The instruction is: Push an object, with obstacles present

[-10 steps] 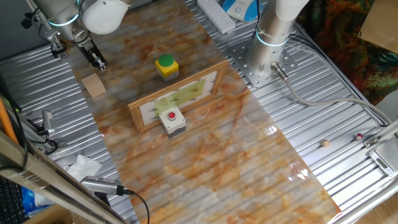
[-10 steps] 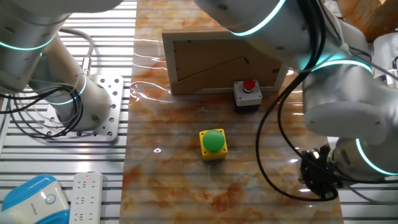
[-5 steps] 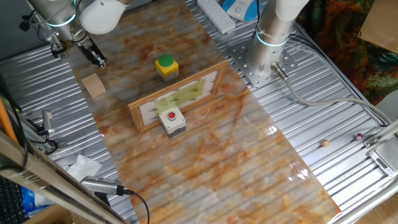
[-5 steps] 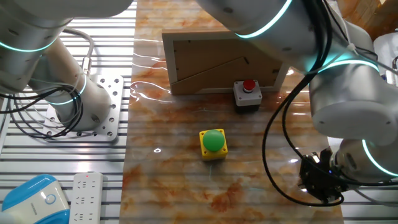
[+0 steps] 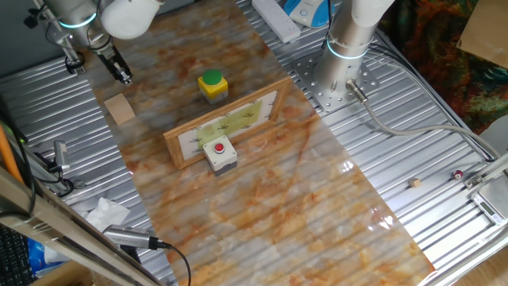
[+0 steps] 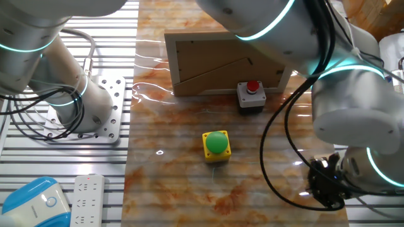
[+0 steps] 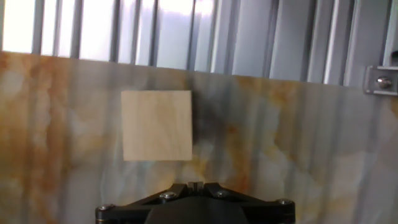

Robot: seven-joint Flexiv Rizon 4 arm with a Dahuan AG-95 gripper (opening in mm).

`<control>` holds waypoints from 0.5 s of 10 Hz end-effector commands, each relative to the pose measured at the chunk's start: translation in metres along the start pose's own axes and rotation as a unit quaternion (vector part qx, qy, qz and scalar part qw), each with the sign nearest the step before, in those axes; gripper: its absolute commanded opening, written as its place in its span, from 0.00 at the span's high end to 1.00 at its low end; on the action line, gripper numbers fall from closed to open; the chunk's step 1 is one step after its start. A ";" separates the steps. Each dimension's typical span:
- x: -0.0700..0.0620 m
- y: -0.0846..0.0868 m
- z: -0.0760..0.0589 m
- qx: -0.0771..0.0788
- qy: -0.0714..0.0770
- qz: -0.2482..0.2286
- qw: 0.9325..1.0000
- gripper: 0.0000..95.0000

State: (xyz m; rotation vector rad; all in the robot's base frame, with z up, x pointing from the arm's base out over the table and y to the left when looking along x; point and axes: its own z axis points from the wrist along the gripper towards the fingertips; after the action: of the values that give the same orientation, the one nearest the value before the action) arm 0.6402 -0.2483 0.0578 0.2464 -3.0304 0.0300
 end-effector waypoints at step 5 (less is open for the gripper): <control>-0.030 -0.005 0.008 -0.004 -0.005 0.018 1.000 1.00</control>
State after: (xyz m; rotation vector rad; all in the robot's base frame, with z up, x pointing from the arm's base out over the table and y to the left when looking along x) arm 0.6717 -0.2489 0.0467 0.1910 -3.0420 0.0170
